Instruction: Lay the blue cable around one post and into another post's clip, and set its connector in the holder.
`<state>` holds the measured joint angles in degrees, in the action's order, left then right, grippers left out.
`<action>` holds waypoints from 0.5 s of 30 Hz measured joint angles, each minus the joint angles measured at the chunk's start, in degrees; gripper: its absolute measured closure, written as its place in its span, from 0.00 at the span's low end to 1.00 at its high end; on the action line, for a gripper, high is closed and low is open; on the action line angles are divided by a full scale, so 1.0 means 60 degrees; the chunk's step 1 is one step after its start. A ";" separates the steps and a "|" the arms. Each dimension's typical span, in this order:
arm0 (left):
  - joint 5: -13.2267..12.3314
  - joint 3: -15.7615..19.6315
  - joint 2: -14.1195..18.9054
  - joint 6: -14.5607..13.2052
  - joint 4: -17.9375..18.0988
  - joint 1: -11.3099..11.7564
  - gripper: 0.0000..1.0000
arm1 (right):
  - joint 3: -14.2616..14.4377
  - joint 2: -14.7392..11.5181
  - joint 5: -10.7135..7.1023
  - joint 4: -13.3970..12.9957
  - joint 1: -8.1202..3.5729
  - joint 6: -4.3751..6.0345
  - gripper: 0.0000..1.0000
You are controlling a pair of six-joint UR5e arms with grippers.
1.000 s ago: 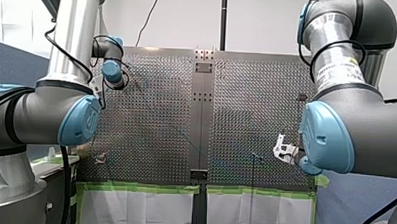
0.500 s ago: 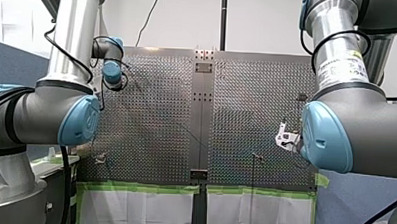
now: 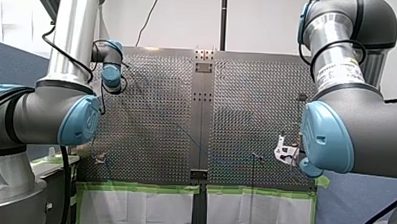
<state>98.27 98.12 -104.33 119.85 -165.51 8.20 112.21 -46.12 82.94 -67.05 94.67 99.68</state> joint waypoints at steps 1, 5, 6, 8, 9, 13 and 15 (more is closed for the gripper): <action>-0.0002 0.0037 0.0009 0.0004 -0.0060 -0.0004 0.00 | -0.0001 0.0018 0.0000 0.0004 0.0007 -0.0005 1.00; -0.0032 0.0318 0.0191 -0.0010 -0.0185 0.0002 0.00 | -0.0001 0.0041 0.0003 0.0009 0.0024 -0.0011 1.00; -0.0032 0.0394 0.0260 -0.0016 -0.0155 0.0010 0.00 | -0.0002 0.0042 0.0003 0.0009 0.0026 -0.0011 1.00; -0.0028 0.0578 0.0433 -0.0006 -0.0032 0.0051 0.00 | -0.0002 0.0043 0.0003 0.0004 0.0025 -0.0009 1.00; -0.0024 0.0652 0.0506 0.0010 0.0034 0.0075 0.00 | -0.0001 0.0043 0.0001 0.0002 0.0024 -0.0007 1.00; 0.0062 0.0964 0.0816 0.0083 0.0313 0.0182 0.00 | -0.0001 0.0045 -0.0006 0.0007 0.0030 0.0007 1.00; 0.0155 0.1122 0.0971 0.0037 0.0348 0.0231 0.00 | -0.0001 0.0045 -0.0007 0.0006 0.0034 0.0012 1.00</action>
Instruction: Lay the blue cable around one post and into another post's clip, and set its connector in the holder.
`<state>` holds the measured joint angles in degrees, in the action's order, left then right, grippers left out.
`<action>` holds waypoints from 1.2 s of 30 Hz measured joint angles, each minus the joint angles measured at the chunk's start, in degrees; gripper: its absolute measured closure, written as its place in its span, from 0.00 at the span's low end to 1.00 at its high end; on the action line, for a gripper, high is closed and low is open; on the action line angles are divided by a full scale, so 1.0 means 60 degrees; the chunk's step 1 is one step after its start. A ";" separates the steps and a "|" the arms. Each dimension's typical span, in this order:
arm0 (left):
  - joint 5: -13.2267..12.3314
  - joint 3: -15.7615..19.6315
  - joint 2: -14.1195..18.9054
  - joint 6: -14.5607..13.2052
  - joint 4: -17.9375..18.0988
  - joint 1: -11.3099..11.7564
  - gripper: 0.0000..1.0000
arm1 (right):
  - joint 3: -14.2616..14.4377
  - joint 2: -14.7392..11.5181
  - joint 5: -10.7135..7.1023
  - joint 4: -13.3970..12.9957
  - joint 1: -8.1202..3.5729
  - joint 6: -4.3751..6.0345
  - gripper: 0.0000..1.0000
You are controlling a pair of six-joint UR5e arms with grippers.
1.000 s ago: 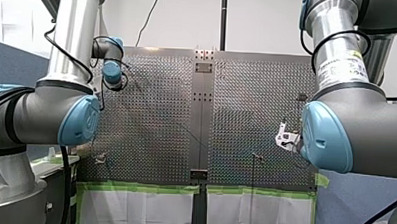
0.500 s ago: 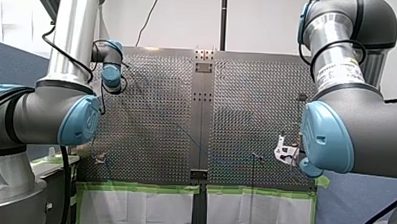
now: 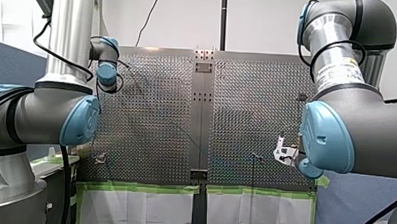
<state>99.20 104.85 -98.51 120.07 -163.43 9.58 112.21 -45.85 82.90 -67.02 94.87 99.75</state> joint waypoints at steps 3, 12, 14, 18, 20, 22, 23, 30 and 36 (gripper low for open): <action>0.0090 0.0225 0.0225 -0.0168 -0.0118 0.0039 0.00 | -0.0003 0.0001 -0.0005 -0.0024 0.0003 0.0020 1.00; 0.0499 0.0746 0.1024 -0.0908 -0.0877 0.0249 0.00 | -0.0053 0.0000 -0.0040 -0.0044 0.0003 0.0088 1.00; 0.0634 0.0625 0.1234 -0.1115 -0.1087 0.0259 0.00 | -0.0056 0.0000 -0.0044 -0.0039 0.0002 0.0090 1.00; 0.0939 0.0318 0.1587 -0.1468 -0.1439 0.0217 0.00 | -0.0056 0.0000 -0.0045 0.0051 0.0009 0.0137 1.00; 0.1115 0.0139 0.1771 -0.1650 -0.1626 0.0196 0.00 | -0.0073 0.0000 -0.0047 0.0104 0.0014 0.0193 1.00; 0.1275 -0.0019 0.1931 -0.1813 -0.1785 0.0184 0.00 | -0.0095 0.0001 -0.0061 0.0159 0.0028 0.0233 1.00; 0.1375 -0.0122 0.2033 -0.1913 -0.1889 0.0179 0.00 | -0.0102 0.0000 -0.0068 0.0178 0.0033 0.0244 1.00; 0.1854 -0.0648 0.2560 -0.2442 -0.2417 0.0174 0.00 | -0.0116 0.0001 -0.0099 0.0220 0.0058 0.0266 1.00; 0.1600 -0.1136 0.3050 -0.2905 -0.2902 0.0171 0.00 | -0.0132 0.0000 -0.0102 0.0188 0.0069 0.0267 1.00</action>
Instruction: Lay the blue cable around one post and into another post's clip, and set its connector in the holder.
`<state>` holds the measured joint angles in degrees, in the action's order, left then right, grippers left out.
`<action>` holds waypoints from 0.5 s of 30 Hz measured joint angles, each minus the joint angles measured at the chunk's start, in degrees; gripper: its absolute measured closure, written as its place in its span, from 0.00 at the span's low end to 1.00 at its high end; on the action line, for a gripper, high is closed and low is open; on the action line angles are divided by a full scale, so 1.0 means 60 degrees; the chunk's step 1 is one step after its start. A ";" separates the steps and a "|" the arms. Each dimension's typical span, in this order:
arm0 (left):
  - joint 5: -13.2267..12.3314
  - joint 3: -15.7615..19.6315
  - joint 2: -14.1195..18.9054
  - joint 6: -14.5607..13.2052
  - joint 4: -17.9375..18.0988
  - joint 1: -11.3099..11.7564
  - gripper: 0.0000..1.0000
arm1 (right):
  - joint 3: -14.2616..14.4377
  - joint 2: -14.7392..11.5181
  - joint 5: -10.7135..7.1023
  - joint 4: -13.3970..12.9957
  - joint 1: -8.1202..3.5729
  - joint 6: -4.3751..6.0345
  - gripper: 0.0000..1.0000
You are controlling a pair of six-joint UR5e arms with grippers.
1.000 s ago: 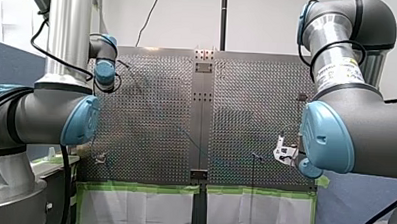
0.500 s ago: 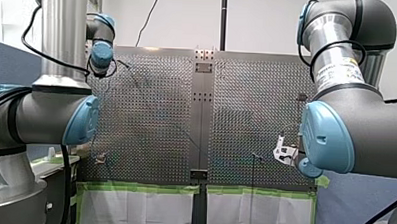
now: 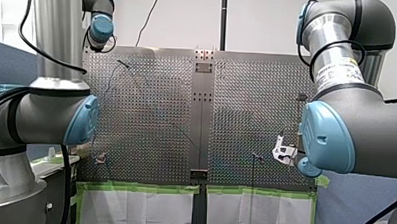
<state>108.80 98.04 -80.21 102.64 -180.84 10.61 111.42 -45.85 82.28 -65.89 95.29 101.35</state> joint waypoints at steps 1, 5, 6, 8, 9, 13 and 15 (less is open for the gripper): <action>-0.0080 -0.0085 0.0084 -0.0061 -0.0086 -0.0004 0.00 | -0.0001 0.0000 0.0000 0.0001 -0.0002 0.0000 1.00; -0.0459 -0.0476 0.0474 -0.0301 -0.0480 -0.0022 0.00 | -0.0003 0.0000 -0.0002 0.0016 -0.0002 0.0000 1.00; -0.0541 -0.0560 0.0559 -0.0339 -0.0560 -0.0031 0.00 | -0.0003 0.0000 -0.0001 0.0020 -0.0002 0.0001 1.00; -0.0747 -0.0766 0.0764 -0.0401 -0.0770 -0.0068 0.00 | -0.0007 0.0001 -0.0002 0.0029 -0.0002 0.0000 1.00; -0.0830 -0.0851 0.0850 -0.0414 -0.0851 -0.0090 0.00 | -0.0008 0.0001 -0.0002 0.0032 -0.0002 0.0000 1.00; -0.1170 -0.1189 0.1189 -0.0438 -0.1189 -0.0239 0.00 | -0.0008 0.0001 -0.0002 0.0036 0.0002 0.0000 1.00; -0.1346 -0.1367 0.1365 -0.0453 -0.1370 -0.0325 0.00 | -0.0010 0.0000 -0.0001 0.0037 0.0005 0.0000 1.00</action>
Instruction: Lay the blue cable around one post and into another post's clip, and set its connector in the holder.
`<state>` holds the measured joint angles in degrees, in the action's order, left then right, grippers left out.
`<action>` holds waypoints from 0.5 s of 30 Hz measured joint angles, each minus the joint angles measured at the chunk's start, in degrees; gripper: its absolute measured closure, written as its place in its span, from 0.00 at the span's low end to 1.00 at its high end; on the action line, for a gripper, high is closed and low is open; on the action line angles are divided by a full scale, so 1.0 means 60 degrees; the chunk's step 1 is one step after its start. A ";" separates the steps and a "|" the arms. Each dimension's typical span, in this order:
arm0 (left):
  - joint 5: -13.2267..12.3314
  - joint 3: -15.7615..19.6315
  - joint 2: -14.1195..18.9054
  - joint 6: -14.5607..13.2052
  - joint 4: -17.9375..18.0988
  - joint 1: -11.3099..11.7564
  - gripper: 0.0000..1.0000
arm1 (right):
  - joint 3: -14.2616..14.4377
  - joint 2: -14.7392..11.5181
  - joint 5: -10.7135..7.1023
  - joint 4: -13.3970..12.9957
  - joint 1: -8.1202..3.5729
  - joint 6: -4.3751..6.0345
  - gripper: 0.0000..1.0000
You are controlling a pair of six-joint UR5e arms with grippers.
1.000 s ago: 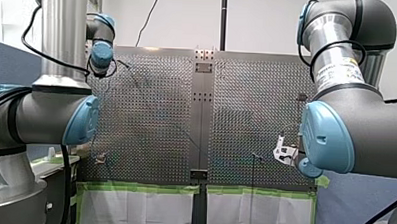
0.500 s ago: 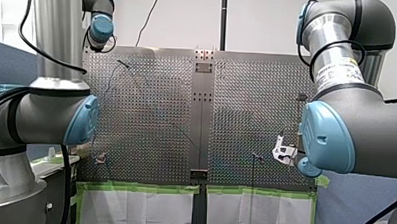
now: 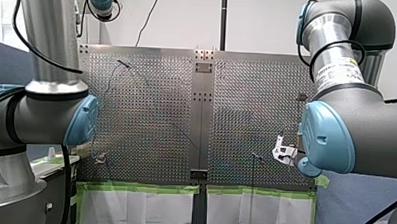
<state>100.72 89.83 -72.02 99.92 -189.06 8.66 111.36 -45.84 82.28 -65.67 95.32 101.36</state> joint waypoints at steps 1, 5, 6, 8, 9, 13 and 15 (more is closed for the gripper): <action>-0.0078 -0.0078 0.0079 -0.0004 -0.0075 -0.0039 0.00 | 0.0000 0.0000 0.0000 0.0000 0.0005 0.0000 1.00; -0.0453 -0.0452 0.0170 -0.0022 -0.0447 -0.0254 0.00 | -0.0003 0.0000 -0.0001 0.0001 0.0024 0.0000 1.00; -0.0538 -0.0535 0.0123 -0.0030 -0.0534 -0.0310 0.00 | -0.0003 0.0000 0.0000 0.0001 0.0031 0.0000 1.00; -0.0712 -0.0742 -0.0035 -0.0043 -0.0738 -0.0477 0.00 | -0.0004 0.0000 -0.0001 0.0001 0.0045 0.0000 1.00; -0.0739 -0.0835 -0.0117 -0.0047 -0.0834 -0.0559 0.00 | -0.0004 0.0000 0.0000 0.0001 0.0050 0.0000 1.00; -0.0596 -0.1101 -0.0391 -0.0043 -0.1217 -0.0924 0.00 | -0.0005 0.0001 -0.0001 0.0001 0.0080 0.0000 1.00; -0.0442 -0.1113 -0.0519 -0.0043 -0.1400 -0.1108 0.00 | -0.0015 0.0000 0.0000 0.0004 0.0095 0.0000 1.00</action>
<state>98.07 83.16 -75.13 99.67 -197.46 2.01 111.27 -45.84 82.27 -65.64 95.88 101.36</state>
